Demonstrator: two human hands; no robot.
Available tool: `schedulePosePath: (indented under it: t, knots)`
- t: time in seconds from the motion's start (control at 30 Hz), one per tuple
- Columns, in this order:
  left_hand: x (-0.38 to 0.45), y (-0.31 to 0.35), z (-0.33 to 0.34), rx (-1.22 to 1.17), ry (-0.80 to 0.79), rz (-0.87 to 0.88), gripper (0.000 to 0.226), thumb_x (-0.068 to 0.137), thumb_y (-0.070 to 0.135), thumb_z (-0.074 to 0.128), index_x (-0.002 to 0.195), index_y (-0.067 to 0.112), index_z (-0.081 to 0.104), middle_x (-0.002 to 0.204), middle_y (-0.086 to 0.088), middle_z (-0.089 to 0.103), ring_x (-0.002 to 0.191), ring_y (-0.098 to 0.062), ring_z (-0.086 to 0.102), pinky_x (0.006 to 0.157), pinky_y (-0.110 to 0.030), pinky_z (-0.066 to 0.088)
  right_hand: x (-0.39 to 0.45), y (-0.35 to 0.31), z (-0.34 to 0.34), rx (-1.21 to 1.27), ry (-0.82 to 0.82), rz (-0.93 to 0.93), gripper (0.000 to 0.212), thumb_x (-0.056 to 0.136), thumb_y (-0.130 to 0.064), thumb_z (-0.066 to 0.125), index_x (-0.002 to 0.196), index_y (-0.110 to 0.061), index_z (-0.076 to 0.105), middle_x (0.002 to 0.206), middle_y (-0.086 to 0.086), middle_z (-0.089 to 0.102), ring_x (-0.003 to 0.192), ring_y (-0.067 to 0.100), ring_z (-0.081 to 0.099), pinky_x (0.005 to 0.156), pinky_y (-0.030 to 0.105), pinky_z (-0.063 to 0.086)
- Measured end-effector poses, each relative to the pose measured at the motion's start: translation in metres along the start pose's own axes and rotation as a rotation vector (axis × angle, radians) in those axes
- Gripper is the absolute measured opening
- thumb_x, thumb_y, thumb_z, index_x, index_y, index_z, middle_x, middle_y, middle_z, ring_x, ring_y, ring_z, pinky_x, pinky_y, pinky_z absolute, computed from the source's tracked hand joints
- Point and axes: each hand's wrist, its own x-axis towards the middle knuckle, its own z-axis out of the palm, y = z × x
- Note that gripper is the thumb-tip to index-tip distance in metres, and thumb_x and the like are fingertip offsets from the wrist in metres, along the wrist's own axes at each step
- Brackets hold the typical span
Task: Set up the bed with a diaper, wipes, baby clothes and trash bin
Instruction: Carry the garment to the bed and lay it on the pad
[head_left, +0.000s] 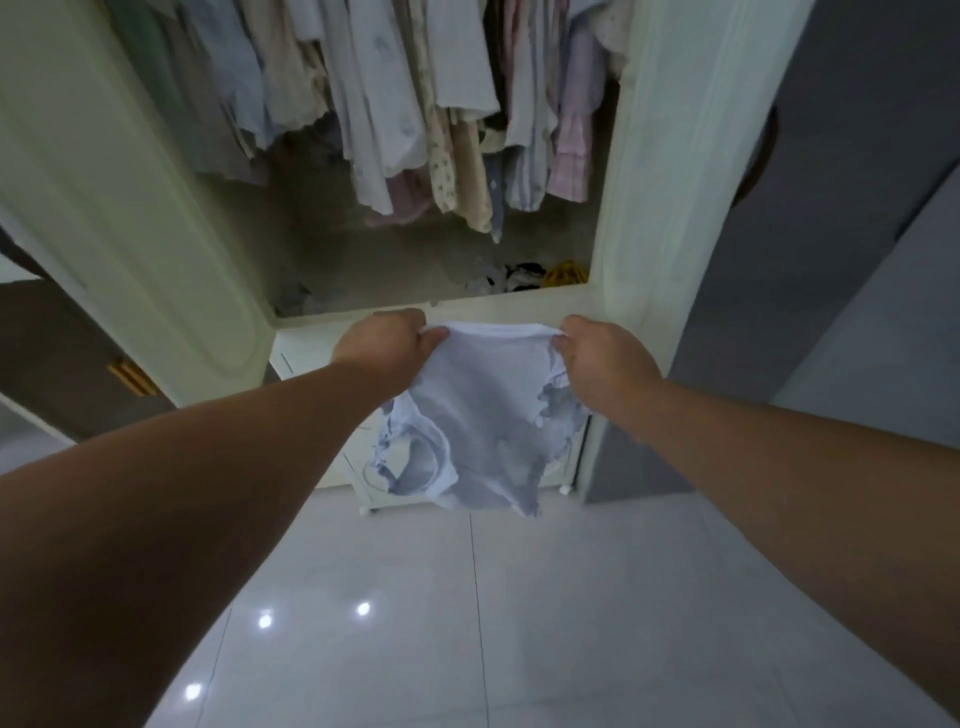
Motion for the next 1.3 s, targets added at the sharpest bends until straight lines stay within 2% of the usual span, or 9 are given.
schedulePosePath:
  t: [0.17,0.33,0.4,0.47,0.6,0.73,0.93,1.2,1.3]
  knots:
    - [-0.028,0.014,0.041,-0.051,-0.043,0.117,0.048,0.096,0.062,0.033,0.074,0.023,0.050,0.068,0.001,0.053,0.067,-0.022,0.052,0.061,-0.034,0.039,-0.058,0.017,0.035,0.094,0.076,0.191,0.026,0.102,-0.022,0.044,0.079,-0.011,0.048,0.079,0.015,0.057,0.072,0.032,0.055,0.062,0.034,0.038]
    - [-0.050,0.060,0.079,-0.101,-0.122,0.276,0.045,0.098,0.059,0.032,0.076,0.024,0.049,0.069,0.002,0.051,0.071,-0.024,0.052,0.064,-0.035,0.039,-0.124,0.054,0.044,0.051,0.101,0.403,0.026,0.102,-0.023,0.043,0.109,-0.007,0.062,0.111,0.021,0.065,0.102,0.038,0.061,0.077,0.034,0.041]
    - [-0.056,0.083,0.090,-0.122,-0.133,0.337,0.045,0.098,0.059,0.032,0.073,0.024,0.046,0.067,0.004,0.049,0.068,-0.023,0.050,0.060,-0.035,0.034,-0.145,0.071,0.036,-0.008,0.113,0.444,0.027,0.101,-0.022,0.043,0.109,-0.006,0.063,0.115,0.022,0.065,0.106,0.038,0.060,0.084,0.036,0.044]
    - [-0.063,0.120,0.100,-0.135,-0.143,0.422,0.046,0.099,0.060,0.030,0.070,0.025,0.041,0.066,0.004,0.049,0.066,-0.023,0.050,0.060,-0.034,0.032,-0.174,0.093,0.020,-0.073,0.133,0.500,0.025,0.101,-0.021,0.044,0.106,-0.005,0.062,0.112,0.023,0.065,0.104,0.039,0.061,0.087,0.038,0.046]
    - [-0.079,0.207,0.115,-0.192,-0.206,0.533,0.047,0.099,0.059,0.031,0.071,0.023,0.043,0.067,0.003,0.049,0.072,-0.028,0.055,0.064,-0.035,0.039,-0.235,0.141,-0.019,-0.110,0.182,0.626,0.017,0.100,-0.020,0.043,0.088,-0.011,0.051,0.094,0.020,0.065,0.088,0.037,0.062,0.069,0.034,0.040]
    - [-0.090,0.309,0.125,-0.229,-0.235,0.683,0.044,0.099,0.059,0.035,0.077,0.022,0.046,0.079,-0.008,0.060,0.082,-0.035,0.061,0.068,-0.035,0.043,-0.293,0.200,-0.065,-0.149,0.220,0.770,0.016,0.099,-0.019,0.046,0.084,-0.014,0.046,0.087,0.016,0.063,0.078,0.031,0.058,0.065,0.031,0.036]
    - [-0.099,0.466,0.140,-0.259,-0.256,0.834,0.045,0.099,0.057,0.039,0.085,0.018,0.056,0.089,-0.013,0.068,0.088,-0.036,0.064,0.077,-0.038,0.049,-0.376,0.292,-0.126,-0.188,0.284,0.931,0.021,0.102,-0.025,0.041,0.085,-0.015,0.045,0.091,0.018,0.063,0.083,0.035,0.058,0.066,0.032,0.035]
    - [-0.112,0.637,0.146,-0.220,-0.253,0.997,0.044,0.097,0.061,0.035,0.078,0.023,0.046,0.077,-0.002,0.056,0.082,-0.033,0.060,0.065,-0.034,0.035,-0.451,0.401,-0.205,-0.218,0.312,1.060,0.021,0.103,-0.027,0.040,0.085,-0.017,0.044,0.087,0.013,0.060,0.077,0.032,0.052,0.065,0.031,0.034]
    - [-0.111,0.691,0.143,-0.226,-0.246,1.043,0.044,0.097,0.061,0.035,0.079,0.023,0.047,0.084,-0.006,0.062,0.084,-0.033,0.060,0.066,-0.035,0.037,-0.473,0.429,-0.231,-0.226,0.339,1.079,0.021,0.103,-0.027,0.040,0.085,-0.018,0.044,0.082,0.010,0.056,0.077,0.032,0.054,0.065,0.032,0.034]
